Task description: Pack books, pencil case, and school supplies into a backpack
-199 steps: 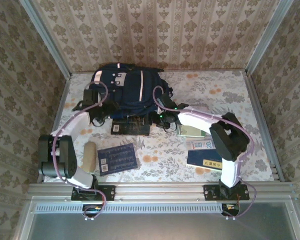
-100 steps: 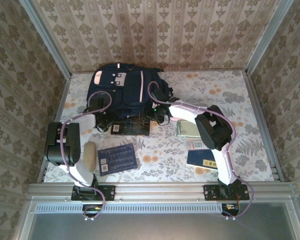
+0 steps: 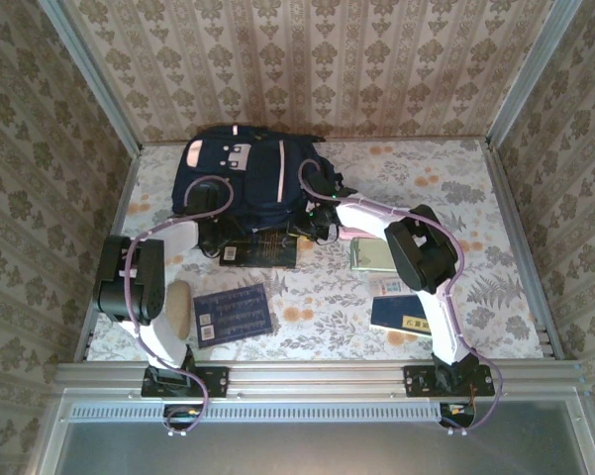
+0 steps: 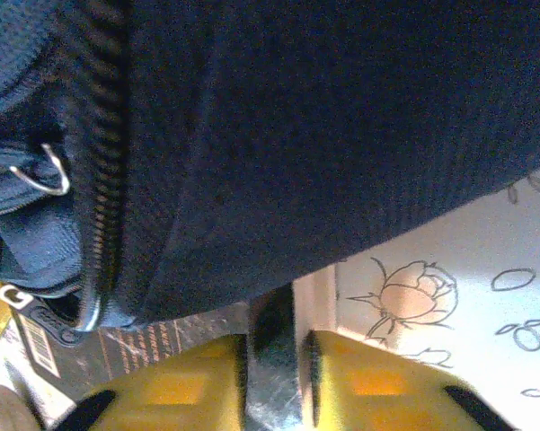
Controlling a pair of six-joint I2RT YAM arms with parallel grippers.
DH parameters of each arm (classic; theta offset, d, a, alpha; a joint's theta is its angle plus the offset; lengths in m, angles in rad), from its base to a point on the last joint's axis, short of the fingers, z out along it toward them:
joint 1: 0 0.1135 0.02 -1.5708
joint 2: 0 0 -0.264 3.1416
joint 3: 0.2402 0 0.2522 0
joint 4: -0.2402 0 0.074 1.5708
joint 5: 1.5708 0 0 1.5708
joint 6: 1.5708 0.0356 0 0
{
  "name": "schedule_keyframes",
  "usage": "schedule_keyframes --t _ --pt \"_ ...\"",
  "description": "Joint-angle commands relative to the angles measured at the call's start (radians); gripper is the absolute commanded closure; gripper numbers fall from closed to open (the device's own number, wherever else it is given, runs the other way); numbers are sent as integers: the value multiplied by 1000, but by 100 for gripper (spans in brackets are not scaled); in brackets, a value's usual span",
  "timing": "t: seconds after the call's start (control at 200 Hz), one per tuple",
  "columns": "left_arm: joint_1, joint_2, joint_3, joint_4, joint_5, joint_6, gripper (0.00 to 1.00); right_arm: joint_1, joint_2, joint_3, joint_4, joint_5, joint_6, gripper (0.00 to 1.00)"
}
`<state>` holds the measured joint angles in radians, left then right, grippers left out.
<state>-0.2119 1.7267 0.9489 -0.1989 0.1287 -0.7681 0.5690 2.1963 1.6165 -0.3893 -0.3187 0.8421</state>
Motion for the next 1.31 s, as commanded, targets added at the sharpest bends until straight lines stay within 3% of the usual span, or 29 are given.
schedule_keyframes --t 0.0,0.225,0.415,0.535,0.625,0.77,0.99,1.3 --pt "-59 47 25 12 102 34 36 31 -59 5 65 -88 25 87" --pt "-96 43 33 8 130 52 43 36 -102 -67 188 -130 82 93" --pt "-119 43 30 6 136 64 43 34 -112 -112 290 -198 137 76" --pt "-121 48 25 10 142 64 44 31 -81 -117 329 -253 166 71" --pt "-121 43 21 9 140 68 44 29 -84 -138 319 -219 150 77" --pt "-120 15 28 -18 121 79 42 10 -102 -207 313 -170 142 100" --pt "-118 -91 79 -126 54 132 28 -2 -213 -329 315 -159 157 100" --pt "-158 -260 200 -281 -22 294 21 -14 -418 -368 93 -114 339 100"
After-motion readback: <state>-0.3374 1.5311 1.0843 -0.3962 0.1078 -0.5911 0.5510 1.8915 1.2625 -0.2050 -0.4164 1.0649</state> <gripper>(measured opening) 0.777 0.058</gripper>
